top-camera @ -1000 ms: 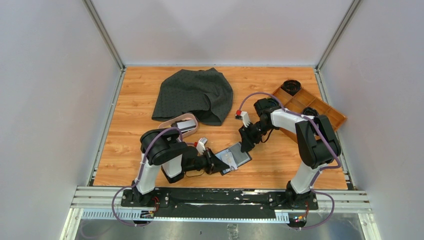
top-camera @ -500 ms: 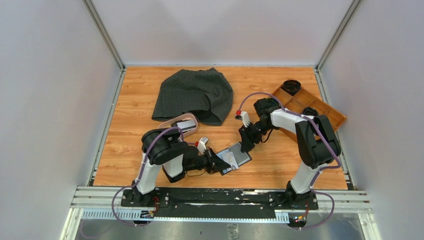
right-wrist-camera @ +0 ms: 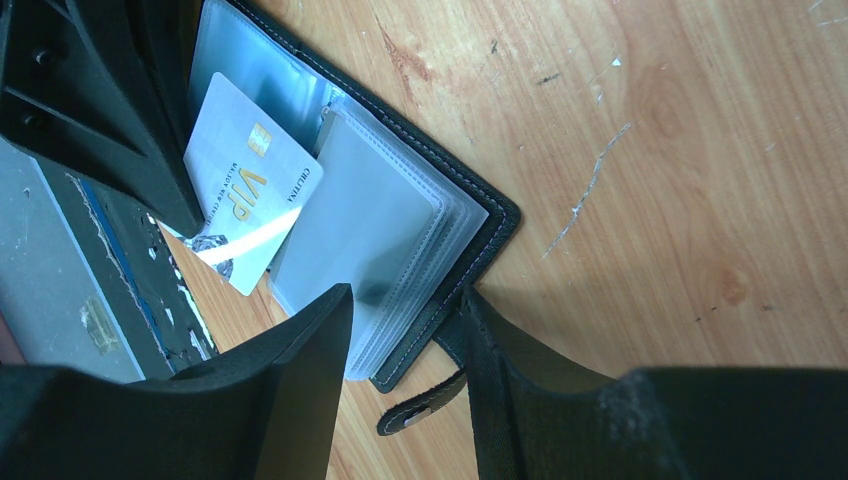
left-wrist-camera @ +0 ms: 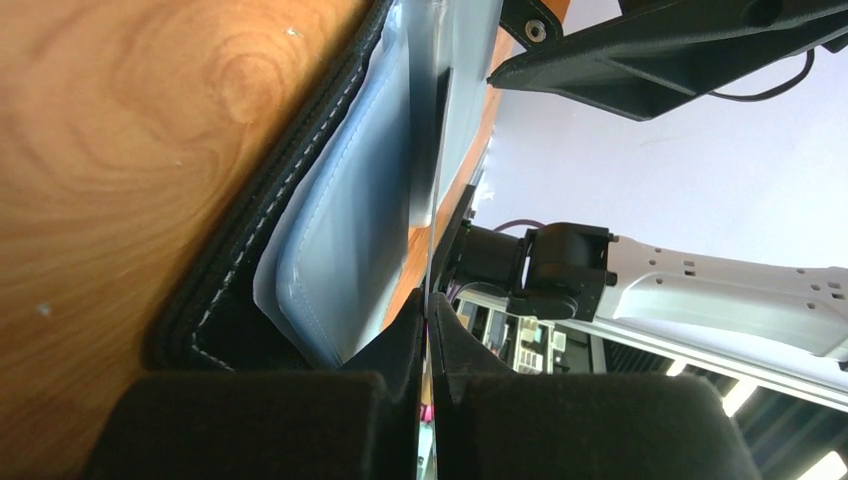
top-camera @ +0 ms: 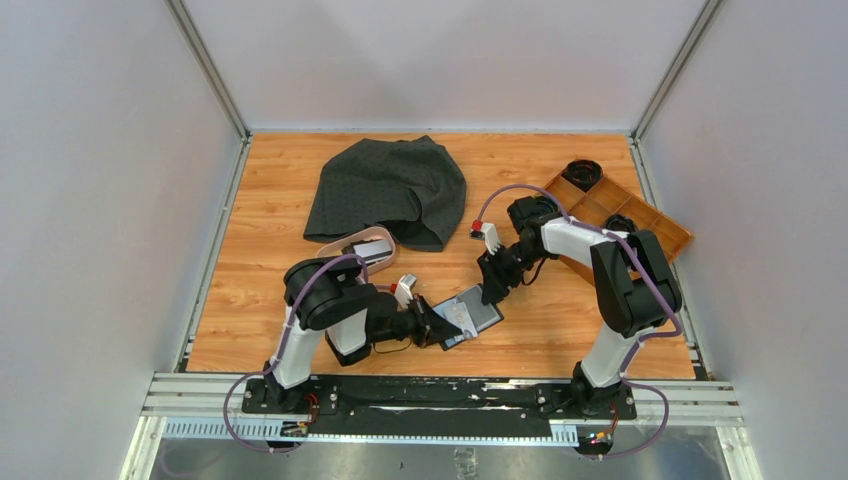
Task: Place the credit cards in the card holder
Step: Insert the credit card into the card holder.
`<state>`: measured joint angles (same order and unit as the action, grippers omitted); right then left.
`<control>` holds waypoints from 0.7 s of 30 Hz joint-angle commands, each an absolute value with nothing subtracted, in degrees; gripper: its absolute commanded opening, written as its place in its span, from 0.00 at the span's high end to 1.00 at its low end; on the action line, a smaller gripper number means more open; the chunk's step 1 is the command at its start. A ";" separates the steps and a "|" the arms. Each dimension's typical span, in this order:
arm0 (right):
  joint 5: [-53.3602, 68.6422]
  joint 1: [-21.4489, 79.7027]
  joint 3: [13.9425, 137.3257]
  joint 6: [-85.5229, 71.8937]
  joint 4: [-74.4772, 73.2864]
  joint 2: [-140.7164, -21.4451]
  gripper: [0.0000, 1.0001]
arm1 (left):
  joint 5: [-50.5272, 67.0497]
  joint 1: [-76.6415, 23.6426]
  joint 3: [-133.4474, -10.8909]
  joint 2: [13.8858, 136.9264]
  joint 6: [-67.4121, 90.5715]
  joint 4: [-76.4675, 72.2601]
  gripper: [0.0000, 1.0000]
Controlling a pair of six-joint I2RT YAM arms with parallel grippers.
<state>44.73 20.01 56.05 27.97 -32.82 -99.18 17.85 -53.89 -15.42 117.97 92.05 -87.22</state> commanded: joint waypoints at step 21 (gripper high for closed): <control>44.27 21.25 56.74 29.00 -35.22 -99.50 0.52 | 8.89 -55.26 -20.46 116.96 90.35 -80.54 1.00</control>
<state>44.66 20.10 56.07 28.14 -32.86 -99.18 12.40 -55.40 -16.40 116.51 92.01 -83.40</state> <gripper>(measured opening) 0.484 0.005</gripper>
